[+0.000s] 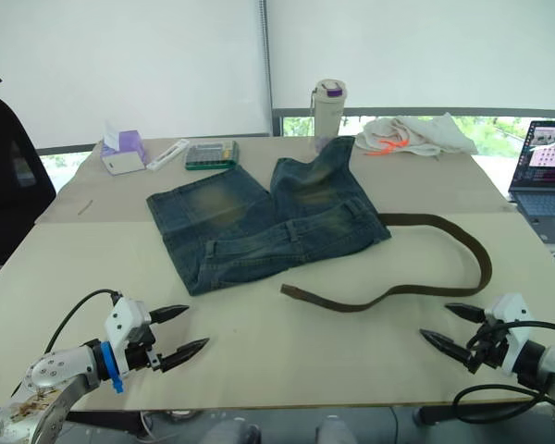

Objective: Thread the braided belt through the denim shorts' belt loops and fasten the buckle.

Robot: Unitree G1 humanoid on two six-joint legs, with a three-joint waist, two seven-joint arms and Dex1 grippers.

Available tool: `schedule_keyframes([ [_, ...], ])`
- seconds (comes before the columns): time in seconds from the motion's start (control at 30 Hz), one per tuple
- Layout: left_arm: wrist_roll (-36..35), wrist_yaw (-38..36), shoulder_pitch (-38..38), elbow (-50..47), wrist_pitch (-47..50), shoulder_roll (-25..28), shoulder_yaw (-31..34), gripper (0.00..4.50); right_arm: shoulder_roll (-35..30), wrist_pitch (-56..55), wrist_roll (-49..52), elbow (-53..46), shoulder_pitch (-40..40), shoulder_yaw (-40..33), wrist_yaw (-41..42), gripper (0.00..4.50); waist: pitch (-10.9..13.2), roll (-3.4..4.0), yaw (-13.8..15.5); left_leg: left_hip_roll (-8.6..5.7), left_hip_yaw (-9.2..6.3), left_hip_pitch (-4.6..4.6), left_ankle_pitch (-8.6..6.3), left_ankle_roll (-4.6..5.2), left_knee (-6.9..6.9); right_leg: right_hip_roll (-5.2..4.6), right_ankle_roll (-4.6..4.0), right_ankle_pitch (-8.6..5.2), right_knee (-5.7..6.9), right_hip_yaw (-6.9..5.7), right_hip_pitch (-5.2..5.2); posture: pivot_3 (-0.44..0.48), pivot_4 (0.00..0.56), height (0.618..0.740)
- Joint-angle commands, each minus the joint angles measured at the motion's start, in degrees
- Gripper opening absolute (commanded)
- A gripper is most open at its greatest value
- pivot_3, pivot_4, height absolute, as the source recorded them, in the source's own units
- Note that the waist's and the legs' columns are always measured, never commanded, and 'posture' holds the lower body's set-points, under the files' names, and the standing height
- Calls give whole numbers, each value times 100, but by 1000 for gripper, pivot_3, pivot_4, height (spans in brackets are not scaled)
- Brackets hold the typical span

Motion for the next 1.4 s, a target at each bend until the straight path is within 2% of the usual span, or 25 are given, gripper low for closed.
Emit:
schedule_keyframes([
  [0.03,-25,-114,44,-20,-161,84,58,4500,4,-123,99,-100,-151,-85,17,4439,0,0,-7,0,0,0,0,0,0,0,0,0,0,0,0,0,150,740],
  [0.33,-208,-246,2,-143,-223,57,180,4500,15,-104,13,-352,-866,171,-89,4439,-1,1,-22,3,0,2,0,0,-2,5,0,0,2,1,-2,0,150,740],
  [0.4,-404,-381,-131,-211,-196,90,235,4500,111,24,-151,-536,-1320,411,-422,4439,-1,2,-19,2,0,1,0,0,-1,3,0,0,2,1,-1,0,150,740],
  [0.5,-686,-518,-443,-295,45,207,279,4500,180,264,-814,-363,-2344,1155,-785,4439,1,1,-75,6,-13,0,0,0,0,5,-2,1,6,2,-7,0,150,740],
  [0.6,-690,-564,-779,-286,135,377,267,4500,314,-282,-2199,831,-3776,2256,-1195,4439,2,1,-125,4,-7,9,1,-1,1,14,-4,2,16,5,-12,0,150,740],
  [0.67,-684,-549,-911,-269,155,430,282,4500,448,-483,-2701,1622,-4470,2736,-1297,4439,1,-1,-120,0,6,7,1,-2,-2,20,-6,3,11,3,-17,0,150,740],
  [0.9,-678,-342,-1000,-595,265,488,424,4500,948,-1371,-4144,4122,-6185,4104,-1444,4439,6,-6,-56,-8,-17,-4,0,-4,-3,-2,-8,4,0,-5,-23,0,150,740],
  [1.07,-639,-177,-991,-724,321,469,446,4500,1307,-1528,-4500,5287,-6849,4349,-1734,4439,2,-17,-130,-5,-41,10,0,-4,-4,3,-12,8,4,-5,-12,0,150,740],
  [1.1,-629,-136,-997,-734,325,465,457,4500,1371,-1498,-4509,5410,-6929,4319,-1809,3907,2,-17,-154,-4,-42,10,0,-4,-5,4,-12,8,6,-5,-14,0,150,740],
  [1.4,-652,86,-1118,-849,413,395,351,4500,1503,-1593,-4600,5777,-7097,4241,-2020,888,3,-15,-184,-7,-51,8,0,-5,-6,5,-12,8,14,-7,-17,0,150,740],
])
